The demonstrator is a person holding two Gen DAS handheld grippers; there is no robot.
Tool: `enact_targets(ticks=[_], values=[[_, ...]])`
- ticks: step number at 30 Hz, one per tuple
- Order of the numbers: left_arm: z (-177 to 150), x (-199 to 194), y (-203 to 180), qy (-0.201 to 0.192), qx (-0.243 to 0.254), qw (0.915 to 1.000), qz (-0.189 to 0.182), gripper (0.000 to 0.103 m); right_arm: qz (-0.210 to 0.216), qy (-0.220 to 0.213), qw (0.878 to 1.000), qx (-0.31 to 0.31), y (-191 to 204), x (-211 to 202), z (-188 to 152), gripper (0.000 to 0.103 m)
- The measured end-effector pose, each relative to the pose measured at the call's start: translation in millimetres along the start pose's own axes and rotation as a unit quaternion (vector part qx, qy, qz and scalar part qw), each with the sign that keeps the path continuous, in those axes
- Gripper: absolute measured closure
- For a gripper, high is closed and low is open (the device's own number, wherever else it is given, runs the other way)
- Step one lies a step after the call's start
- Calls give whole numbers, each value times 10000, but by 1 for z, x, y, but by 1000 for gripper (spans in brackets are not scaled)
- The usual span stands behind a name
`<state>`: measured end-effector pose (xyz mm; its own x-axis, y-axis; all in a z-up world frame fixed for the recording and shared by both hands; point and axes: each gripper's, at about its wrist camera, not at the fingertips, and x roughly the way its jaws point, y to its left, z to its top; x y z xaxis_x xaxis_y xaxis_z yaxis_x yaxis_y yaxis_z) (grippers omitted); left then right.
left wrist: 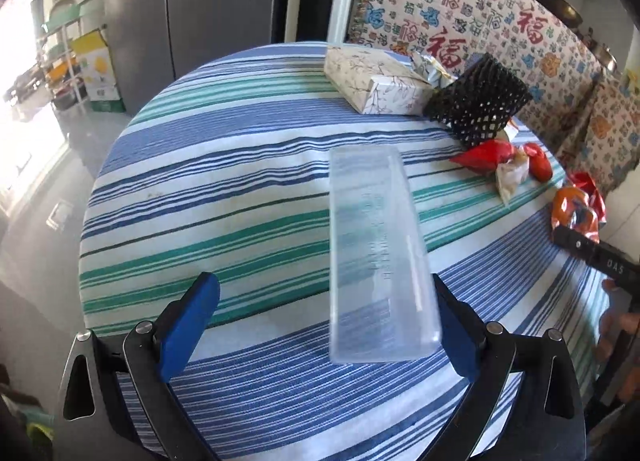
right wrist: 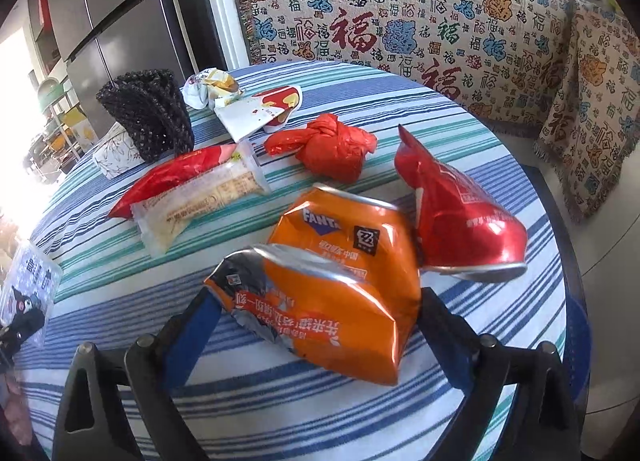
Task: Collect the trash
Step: 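Close the left tool on the clear box while the right tool grasps the Fanta can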
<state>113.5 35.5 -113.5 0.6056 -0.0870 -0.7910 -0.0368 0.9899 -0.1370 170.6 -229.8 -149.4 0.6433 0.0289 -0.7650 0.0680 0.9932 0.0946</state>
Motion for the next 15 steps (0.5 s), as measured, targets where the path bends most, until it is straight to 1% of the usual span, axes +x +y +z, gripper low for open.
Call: enact_targets(ticks=[3, 6, 7, 8, 9, 10, 11, 12, 15], values=[[2, -1, -4, -118, 56, 9999, -88, 3, 123, -6, 9999, -37, -3, -3, -2, 3], [1, 8, -12, -107, 101, 9999, -26, 6, 215, -20, 9996, 205, -6, 0, 1, 0], [1, 10, -16, -86, 142, 9999, 1, 18, 231, -43, 9993, 297, -7, 0, 3, 0], [1, 10, -19, -147, 224, 9996, 77, 33, 242, -77, 9990, 371, -7, 2, 5, 0], [2, 11, -24, -172, 319, 9993, 64, 45, 224, -132, 9988, 420, -7, 4, 6, 0], [2, 11, -26, -186, 379, 9991, 66, 71, 175, -136, 9988, 444, -7, 5, 7, 4], [2, 12, -28, -212, 404, 9989, 108, 71, 74, -162, 9987, 476, -8, 4, 8, 7], [1, 12, -29, -233, 387, 9989, 104, 71, 85, -161, 9983, 551, -10, 3, 8, 8], [-1, 10, -31, -246, 353, 9991, -29, 71, 64, -240, 9983, 534, -12, -3, 2, 9]])
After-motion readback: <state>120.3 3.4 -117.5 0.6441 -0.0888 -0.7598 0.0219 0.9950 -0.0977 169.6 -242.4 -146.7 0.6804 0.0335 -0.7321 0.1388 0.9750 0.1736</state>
